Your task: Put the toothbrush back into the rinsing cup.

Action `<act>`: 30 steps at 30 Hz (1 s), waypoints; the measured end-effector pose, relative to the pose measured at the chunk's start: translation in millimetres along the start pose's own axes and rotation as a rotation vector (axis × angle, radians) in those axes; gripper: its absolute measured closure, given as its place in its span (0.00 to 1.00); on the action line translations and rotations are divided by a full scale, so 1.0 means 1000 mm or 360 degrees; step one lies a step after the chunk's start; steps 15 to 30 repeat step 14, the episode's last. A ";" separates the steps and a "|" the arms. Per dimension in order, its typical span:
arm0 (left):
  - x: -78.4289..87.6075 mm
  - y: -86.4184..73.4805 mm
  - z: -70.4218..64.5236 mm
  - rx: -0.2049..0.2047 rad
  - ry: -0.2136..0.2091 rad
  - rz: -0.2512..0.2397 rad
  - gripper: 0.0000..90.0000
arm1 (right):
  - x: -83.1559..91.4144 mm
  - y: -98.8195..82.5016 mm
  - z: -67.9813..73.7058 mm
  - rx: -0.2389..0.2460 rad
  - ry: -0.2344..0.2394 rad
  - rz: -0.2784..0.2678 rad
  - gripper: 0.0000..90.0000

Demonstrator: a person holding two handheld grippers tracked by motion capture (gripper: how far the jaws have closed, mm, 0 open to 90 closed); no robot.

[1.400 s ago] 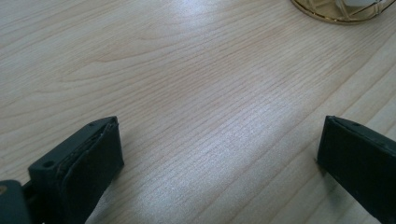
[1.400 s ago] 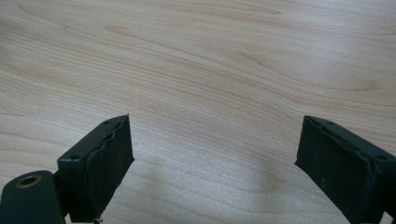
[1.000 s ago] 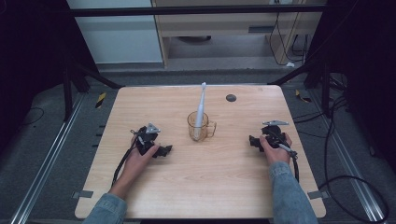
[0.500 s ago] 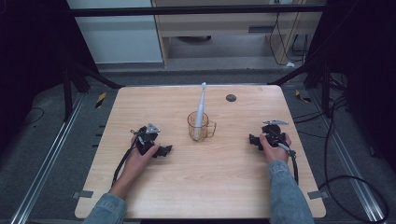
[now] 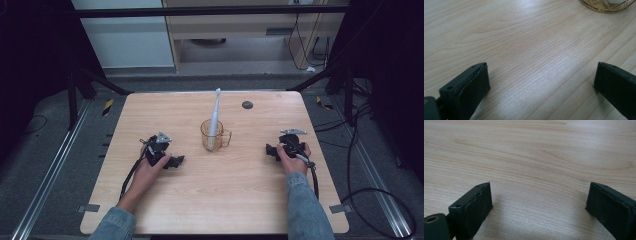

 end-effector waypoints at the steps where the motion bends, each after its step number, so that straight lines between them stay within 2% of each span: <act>1: 0.000 0.000 0.000 0.0000 0.0000 0.0000 0.00 | 0.000 0.000 0.001 0.0010 -0.0006 0.0001 0.07; 8: 0.000 0.000 0.000 0.0000 0.0000 0.0000 0.00 | 0.000 -0.001 0.002 0.0036 -0.0009 0.0013 0.06; 30: 0.000 0.000 0.000 0.0000 0.0000 0.0000 0.00 | -0.001 -0.001 0.003 0.0022 -0.0020 0.0018 0.04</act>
Point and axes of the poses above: each handheld gripper's, and its own axes: x roughly backward along the jaws, y roughly out of its top, z roughly to its left, the point moved 3 cm from there along -x, roughly forward along the jaws, and after that the axes turned 2 degrees about -z, right-handed, at the moved point
